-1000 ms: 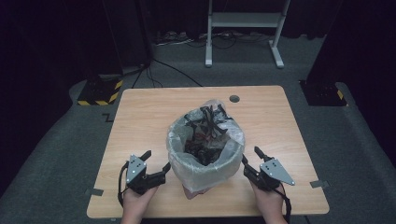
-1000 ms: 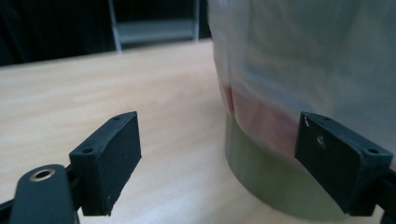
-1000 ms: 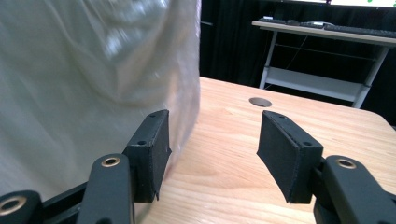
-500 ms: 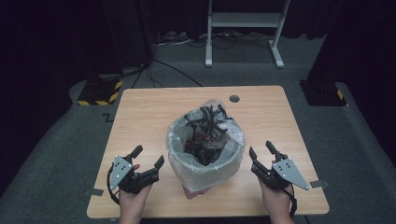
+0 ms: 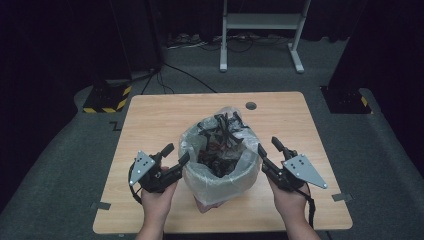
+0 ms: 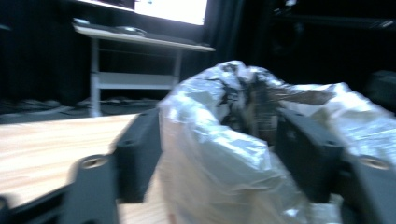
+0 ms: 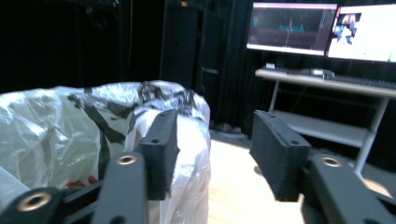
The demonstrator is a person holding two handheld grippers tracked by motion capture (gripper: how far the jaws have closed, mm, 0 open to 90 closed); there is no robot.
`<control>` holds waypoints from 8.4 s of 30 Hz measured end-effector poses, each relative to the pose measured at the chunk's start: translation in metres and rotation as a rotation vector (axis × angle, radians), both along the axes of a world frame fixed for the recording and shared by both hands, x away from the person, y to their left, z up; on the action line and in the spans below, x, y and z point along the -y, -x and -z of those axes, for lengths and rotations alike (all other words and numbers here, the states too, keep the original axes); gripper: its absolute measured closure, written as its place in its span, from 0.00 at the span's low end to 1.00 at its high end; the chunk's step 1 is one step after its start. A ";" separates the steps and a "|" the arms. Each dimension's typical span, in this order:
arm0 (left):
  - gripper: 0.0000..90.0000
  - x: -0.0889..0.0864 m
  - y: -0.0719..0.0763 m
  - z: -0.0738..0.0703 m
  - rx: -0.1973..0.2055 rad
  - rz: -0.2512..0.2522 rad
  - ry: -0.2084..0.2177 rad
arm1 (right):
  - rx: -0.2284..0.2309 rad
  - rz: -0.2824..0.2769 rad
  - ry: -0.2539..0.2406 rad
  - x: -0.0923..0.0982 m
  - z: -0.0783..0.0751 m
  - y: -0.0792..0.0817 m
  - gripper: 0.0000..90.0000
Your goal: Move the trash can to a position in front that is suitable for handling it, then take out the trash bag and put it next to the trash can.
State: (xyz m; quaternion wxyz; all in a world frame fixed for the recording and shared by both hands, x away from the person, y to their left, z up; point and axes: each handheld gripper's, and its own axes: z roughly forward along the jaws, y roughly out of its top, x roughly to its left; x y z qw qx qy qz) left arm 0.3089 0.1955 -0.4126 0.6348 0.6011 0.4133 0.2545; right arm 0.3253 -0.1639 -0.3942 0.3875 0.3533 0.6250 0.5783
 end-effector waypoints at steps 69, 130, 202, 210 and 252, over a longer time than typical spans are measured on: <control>1.00 0.016 0.043 -0.010 0.112 -0.072 -0.085 | 0.202 -0.180 0.015 -0.138 -0.007 0.068 1.00; 1.00 0.026 0.019 -0.031 0.071 -0.105 -0.127 | 0.127 -0.040 0.053 -0.033 -0.022 0.052 0.66; 1.00 -0.040 0.055 -0.125 0.440 -0.239 0.025 | -0.452 0.124 0.207 0.045 0.118 -0.007 0.26; 1.00 -0.056 0.061 -0.112 0.418 -0.329 -0.036 | -0.453 0.123 0.210 0.044 0.119 -0.008 0.26; 1.00 -0.073 -0.041 -0.008 0.029 -0.392 -0.238 | -0.462 0.121 0.206 0.046 0.121 -0.009 0.27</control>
